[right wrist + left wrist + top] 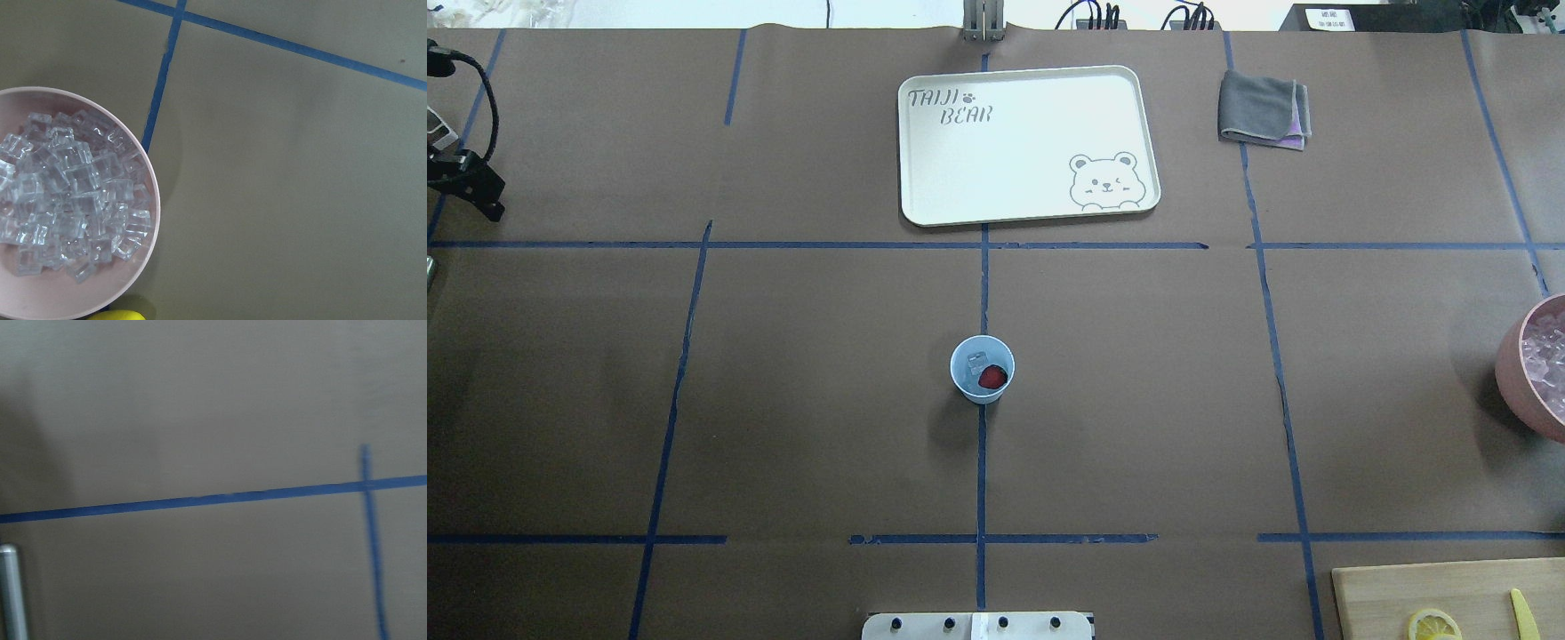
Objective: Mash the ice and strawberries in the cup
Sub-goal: 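Withdraw the left gripper away from the cup toward the pestle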
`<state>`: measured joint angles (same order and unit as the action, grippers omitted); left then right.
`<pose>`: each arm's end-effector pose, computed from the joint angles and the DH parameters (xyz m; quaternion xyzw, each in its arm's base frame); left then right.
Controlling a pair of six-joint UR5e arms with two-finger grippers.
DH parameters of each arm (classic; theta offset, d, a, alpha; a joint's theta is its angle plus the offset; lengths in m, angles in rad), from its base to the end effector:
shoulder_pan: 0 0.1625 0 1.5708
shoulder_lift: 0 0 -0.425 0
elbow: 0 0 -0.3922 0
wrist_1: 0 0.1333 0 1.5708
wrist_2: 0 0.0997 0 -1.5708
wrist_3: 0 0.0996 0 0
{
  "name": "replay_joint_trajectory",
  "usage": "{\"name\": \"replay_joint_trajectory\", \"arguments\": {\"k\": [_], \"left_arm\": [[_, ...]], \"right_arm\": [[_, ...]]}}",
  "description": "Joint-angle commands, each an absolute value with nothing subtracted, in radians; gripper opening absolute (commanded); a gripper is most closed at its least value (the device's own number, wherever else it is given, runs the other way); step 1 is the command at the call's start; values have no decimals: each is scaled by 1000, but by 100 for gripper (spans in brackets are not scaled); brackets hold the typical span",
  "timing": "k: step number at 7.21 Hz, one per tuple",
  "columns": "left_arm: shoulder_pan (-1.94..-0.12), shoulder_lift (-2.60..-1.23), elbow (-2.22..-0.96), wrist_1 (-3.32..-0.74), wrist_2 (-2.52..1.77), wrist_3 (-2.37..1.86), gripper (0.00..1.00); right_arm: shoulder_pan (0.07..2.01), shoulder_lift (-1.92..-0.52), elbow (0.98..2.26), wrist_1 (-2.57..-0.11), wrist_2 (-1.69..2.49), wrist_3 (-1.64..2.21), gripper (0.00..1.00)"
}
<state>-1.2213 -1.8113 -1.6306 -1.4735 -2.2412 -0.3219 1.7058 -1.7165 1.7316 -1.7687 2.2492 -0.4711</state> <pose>0.1347 -0.5781 0.5156 -0.0175 0.3405 0.0463 0.9389 0.1259 -0.4011 0.6715 0.0167 -0.3419 -0.1271 0.9309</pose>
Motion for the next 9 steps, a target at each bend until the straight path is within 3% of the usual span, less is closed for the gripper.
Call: {"name": "replay_joint_trajectory", "arguments": {"k": [1,5,7,9], "left_arm": [[-1244,-1712,-1493,-1717,-2301,-304,90],[-1249,-1690,-1255,-2005,-2321,-299,89],[-1249,-1657,-1244,-2055,-2341,-299,82],[-1247,-1655,-1229,-2066,-2339,-301,68]], "right_arm": [[1706,-1717,1732,-1769,2249,-471,100],[1706,-1717,1732,-1769,2249,-472,100],[1706,-1717,1733,-1769,2249,-472,100],[1706,-1718,1732,-1769,2249,-472,100]]}}
